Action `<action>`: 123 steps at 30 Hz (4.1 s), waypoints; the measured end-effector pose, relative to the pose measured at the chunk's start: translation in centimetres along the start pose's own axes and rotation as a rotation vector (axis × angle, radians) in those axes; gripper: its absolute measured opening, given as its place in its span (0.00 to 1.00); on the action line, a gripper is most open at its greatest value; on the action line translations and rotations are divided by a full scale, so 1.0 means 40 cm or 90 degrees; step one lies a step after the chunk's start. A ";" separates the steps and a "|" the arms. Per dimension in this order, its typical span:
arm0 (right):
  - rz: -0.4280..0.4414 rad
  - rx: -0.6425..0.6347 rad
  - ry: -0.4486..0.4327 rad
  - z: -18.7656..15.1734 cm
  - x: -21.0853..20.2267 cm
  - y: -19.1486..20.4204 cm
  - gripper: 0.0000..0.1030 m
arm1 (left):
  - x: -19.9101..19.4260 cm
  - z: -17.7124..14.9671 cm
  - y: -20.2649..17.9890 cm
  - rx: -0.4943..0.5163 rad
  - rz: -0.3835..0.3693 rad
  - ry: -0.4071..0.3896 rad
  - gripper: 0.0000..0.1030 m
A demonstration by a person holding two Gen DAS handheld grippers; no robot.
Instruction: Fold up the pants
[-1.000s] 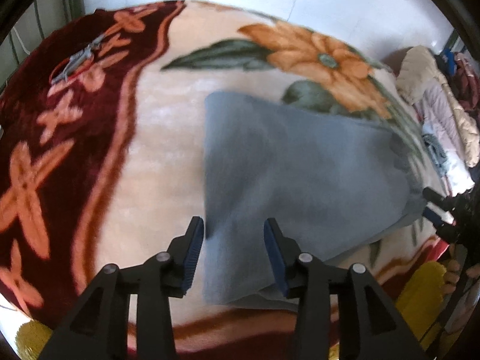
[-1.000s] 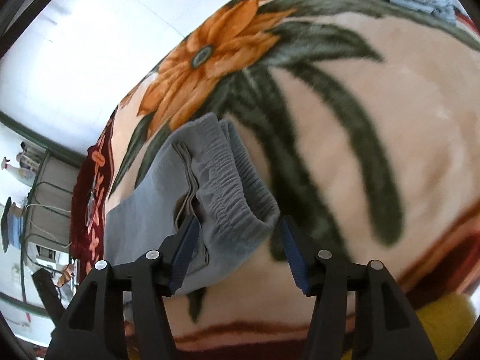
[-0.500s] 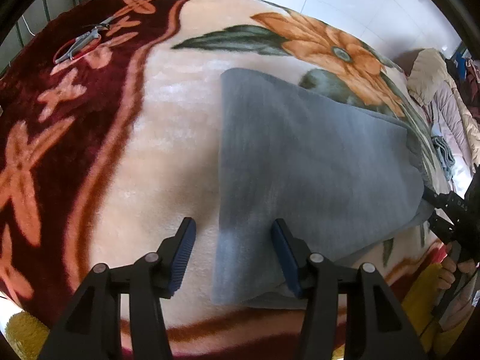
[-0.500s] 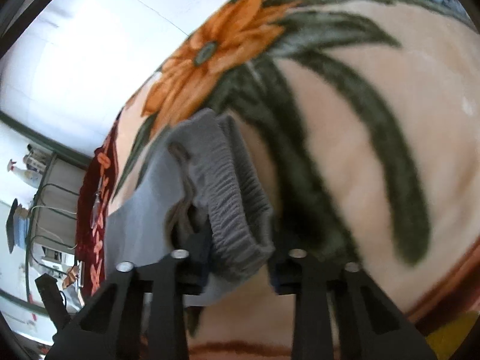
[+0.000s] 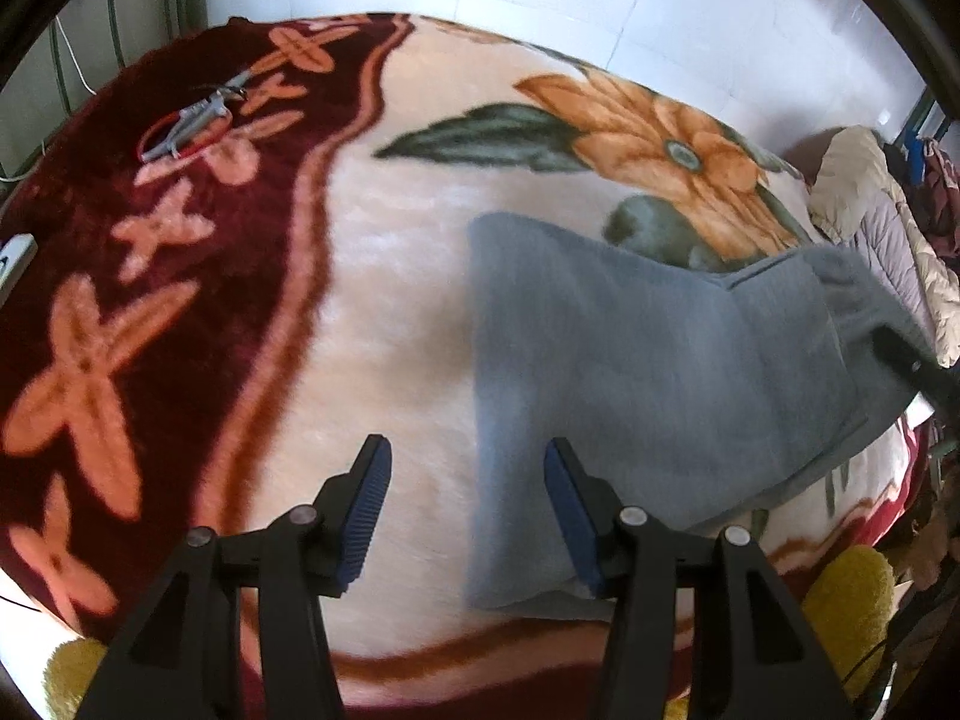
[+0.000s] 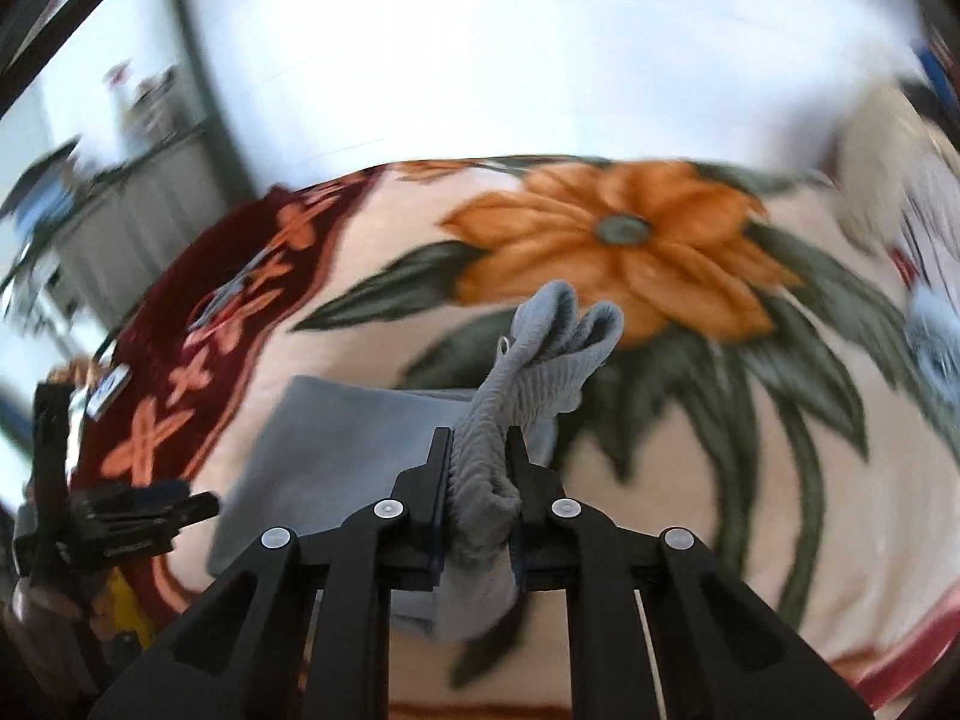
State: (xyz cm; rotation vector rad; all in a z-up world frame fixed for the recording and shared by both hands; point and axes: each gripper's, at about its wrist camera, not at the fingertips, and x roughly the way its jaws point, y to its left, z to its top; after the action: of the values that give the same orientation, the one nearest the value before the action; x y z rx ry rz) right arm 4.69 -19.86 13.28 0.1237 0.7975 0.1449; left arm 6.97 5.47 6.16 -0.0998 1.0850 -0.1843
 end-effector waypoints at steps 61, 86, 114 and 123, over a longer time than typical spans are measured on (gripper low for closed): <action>0.117 0.157 0.176 -0.175 0.275 0.021 0.67 | 0.129 0.024 0.009 -0.059 -0.106 0.051 0.71; 0.039 0.071 0.077 -0.063 0.172 -0.115 0.25 | 0.140 0.120 -0.250 0.010 -0.214 -0.031 0.28; 0.018 0.081 0.053 -0.052 0.162 -0.126 0.27 | 0.098 0.209 -0.419 0.134 -0.202 -0.052 0.21; 0.019 0.084 0.067 -0.105 0.235 -0.154 0.21 | 0.270 0.236 -0.355 0.080 -0.145 0.011 0.10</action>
State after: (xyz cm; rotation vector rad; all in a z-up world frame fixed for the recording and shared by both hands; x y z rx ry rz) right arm 8.67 -24.01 2.75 0.2537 0.9110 0.1278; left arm 18.80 -10.68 3.57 -0.1094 1.0757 -0.4583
